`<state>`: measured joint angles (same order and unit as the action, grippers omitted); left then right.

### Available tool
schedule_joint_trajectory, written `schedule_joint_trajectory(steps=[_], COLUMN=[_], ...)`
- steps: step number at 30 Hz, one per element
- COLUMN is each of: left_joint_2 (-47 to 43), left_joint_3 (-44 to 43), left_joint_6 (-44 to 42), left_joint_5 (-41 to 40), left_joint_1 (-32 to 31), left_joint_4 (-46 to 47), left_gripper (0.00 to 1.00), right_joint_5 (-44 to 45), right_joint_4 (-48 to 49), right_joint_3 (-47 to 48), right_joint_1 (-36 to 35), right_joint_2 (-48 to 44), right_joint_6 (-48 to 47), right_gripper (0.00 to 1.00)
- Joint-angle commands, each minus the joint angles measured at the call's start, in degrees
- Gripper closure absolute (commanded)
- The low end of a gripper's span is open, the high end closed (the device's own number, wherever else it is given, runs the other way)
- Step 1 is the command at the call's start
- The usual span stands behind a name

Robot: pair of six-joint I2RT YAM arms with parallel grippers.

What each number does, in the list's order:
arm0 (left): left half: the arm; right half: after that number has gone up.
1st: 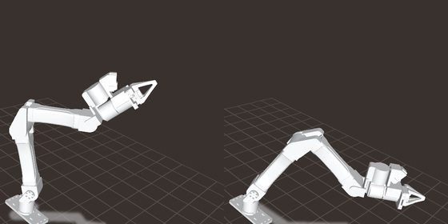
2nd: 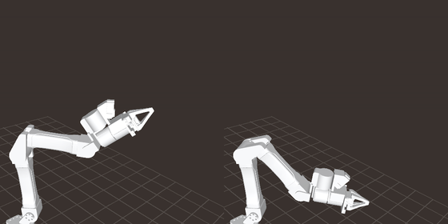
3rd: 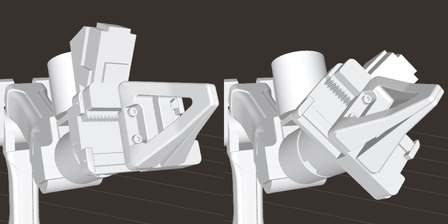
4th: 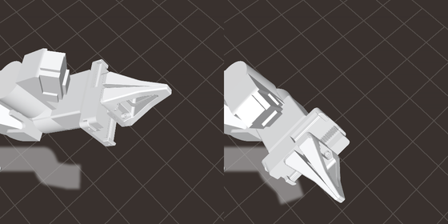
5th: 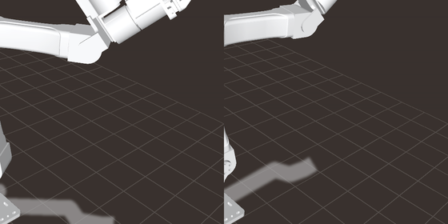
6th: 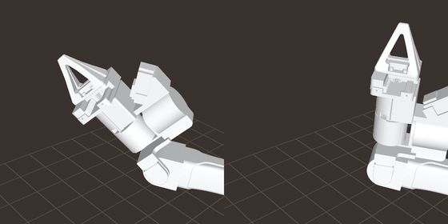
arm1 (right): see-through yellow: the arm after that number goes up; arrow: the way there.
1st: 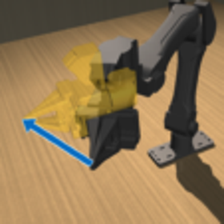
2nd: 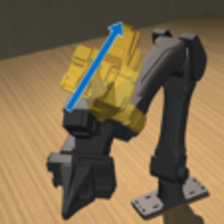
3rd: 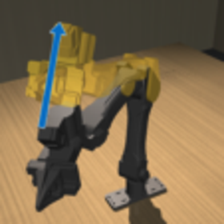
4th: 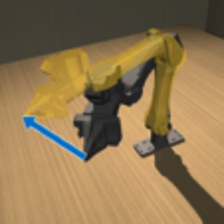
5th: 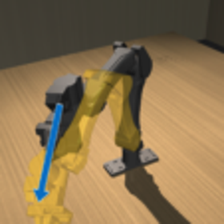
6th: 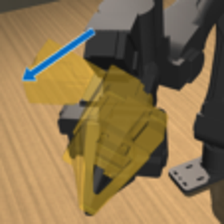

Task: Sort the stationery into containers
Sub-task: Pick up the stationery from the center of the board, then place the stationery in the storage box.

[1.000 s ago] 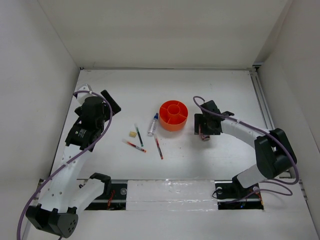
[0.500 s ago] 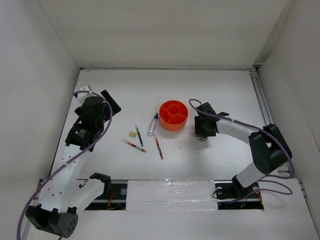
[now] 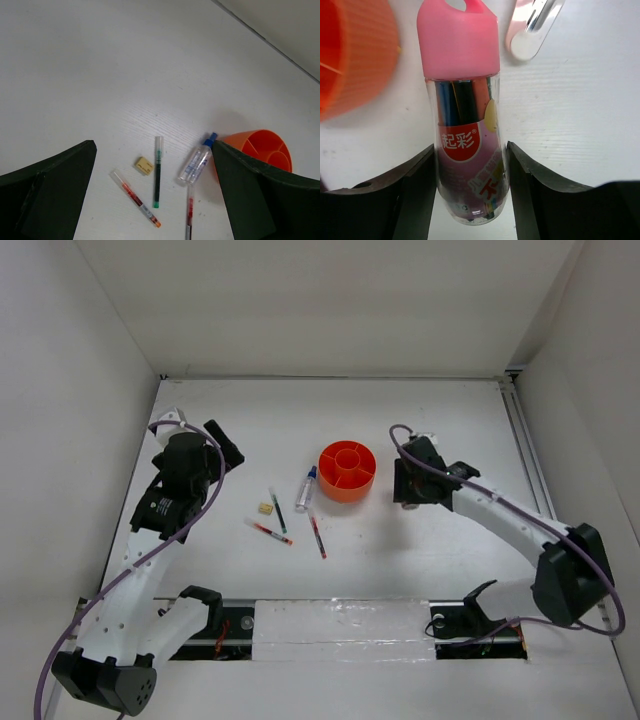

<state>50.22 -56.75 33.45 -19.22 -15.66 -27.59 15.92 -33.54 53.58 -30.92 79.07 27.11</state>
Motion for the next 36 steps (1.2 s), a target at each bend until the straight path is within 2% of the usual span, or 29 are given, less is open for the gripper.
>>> schedule_joint_trajectory(steps=[1,4,5,7,8,11,15,20,24,30,36], left_joint_2=[0.0,-1.3,-1.3,-1.3,-0.7,2.2,6.3,8.6,8.6,6.1,4.7], left_joint_3=[-2.1,-1.6,-1.6,0.4,1.1,2.3,2.3,3.5,6.5,8.4,8.4], left_joint_6=[-0.6,-2.5,-1.9,-0.6,0.4,4.0,6.6,7.3,9.1,9.7,9.7], left_joint_5=[8.5,17.5,22.9,29.1,35.2,42.7,51.2,54.0,57.2,59.8,59.0], left_joint_1=[0.2,0.2,0.2,0.2,0.2,-2.2,-5.3,-5.3,-5.3,-5.3,-5.3], left_joint_4=[4.3,10.0,11.7,18.7,21.2,30.8,38.5,40.3,43.8,45.8,44.6], left_gripper=[0.0,0.0,0.0,0.0,0.0,0.0,0.0,0.0,0.0,0.0,0.0], right_joint_5=[7.4,6.3,4.7,-1.7,-3.9,-10.2,-15.2,-17.2,-17.9,-15.9,-15.3], right_joint_4=[-3.9,-5.3,-4.7,-0.3,1.4,5.6,10.3,18.7,22.2,24.1,26.9], right_joint_3=[7.0,9.3,10.0,10.0,9.4,9.4,10.1,9.6,11.4,15.2,17.2], right_joint_1=[-0.7,-2.1,-2.7,-4.7,-5.2,-6.8,-11.2,-18.5,-21.6,-23.4,-24.1], right_joint_2=[-6.5,-10.6,-11.7,-14.0,-15.9,-16.5,-16.5,-15.4,-12.1,-7.0,-4.6], right_joint_6=[0.8,-1.4,-3.5,-4.1,-4.6,-4.6,-5.3,-3.4,-2.9,-2.2,-0.9], right_gripper=[1.0,1.0,1.0,1.0,1.0,1.0,1.0,1.0,1.0,1.0,1.0])
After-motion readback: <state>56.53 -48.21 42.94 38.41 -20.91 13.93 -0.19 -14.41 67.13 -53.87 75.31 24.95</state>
